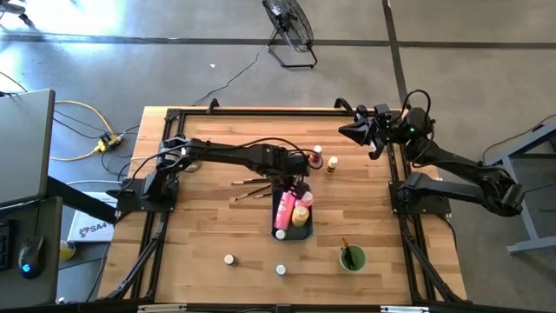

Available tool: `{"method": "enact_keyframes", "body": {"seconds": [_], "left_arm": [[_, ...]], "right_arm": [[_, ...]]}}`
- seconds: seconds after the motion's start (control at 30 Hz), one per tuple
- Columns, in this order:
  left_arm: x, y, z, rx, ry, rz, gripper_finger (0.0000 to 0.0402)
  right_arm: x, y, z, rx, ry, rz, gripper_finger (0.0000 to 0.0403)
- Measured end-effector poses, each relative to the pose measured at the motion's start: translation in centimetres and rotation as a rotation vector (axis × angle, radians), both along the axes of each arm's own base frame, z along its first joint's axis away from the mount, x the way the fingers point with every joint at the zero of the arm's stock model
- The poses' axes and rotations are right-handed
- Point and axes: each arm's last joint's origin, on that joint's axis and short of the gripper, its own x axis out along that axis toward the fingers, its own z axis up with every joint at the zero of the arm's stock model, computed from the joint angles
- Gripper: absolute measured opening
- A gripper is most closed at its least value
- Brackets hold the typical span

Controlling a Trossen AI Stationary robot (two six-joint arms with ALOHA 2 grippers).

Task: Pick & Place Paint Supplies
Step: Adjust the large pink paint bottle in the blue bin

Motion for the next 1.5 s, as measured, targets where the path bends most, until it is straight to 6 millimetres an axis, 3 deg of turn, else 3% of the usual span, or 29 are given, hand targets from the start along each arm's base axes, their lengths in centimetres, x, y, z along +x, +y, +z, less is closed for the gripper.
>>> {"method": "enact_keyframes", "body": {"seconds": [0.2,0.57,0.73,1.13,1.33,1.5], "left_arm": [[-0.2,0.7,0.1,0.005,0.015,-0.043,0.0000],[-1.2,1.9,2.4,0.000,-0.040,-0.113,0.0000],[-1.2,2.2,2.3,-0.017,-0.042,-0.107,0.0000],[-1.1,2.3,2.2,-0.049,-0.054,0.066,0.0003],[-0.9,2.2,1.9,-0.078,-0.050,0.130,0.0029],[-0.9,1.6,1.9,-0.089,-0.050,0.130,0.0079]], "right_arm": [[0.0,0.0,0.0,0.003,-0.001,-0.006,0.0002],[0.0,-0.1,0.0,0.012,-0.006,-0.039,0.0002],[0.0,-0.2,0.0,0.017,-0.010,-0.060,0.0002],[0.0,-0.1,0.0,0.017,-0.002,-0.042,0.0002],[0.0,-0.1,-0.1,0.016,0.007,-0.019,0.0002],[0.0,0.0,-0.2,0.012,0.019,0.017,0.0002]]}}
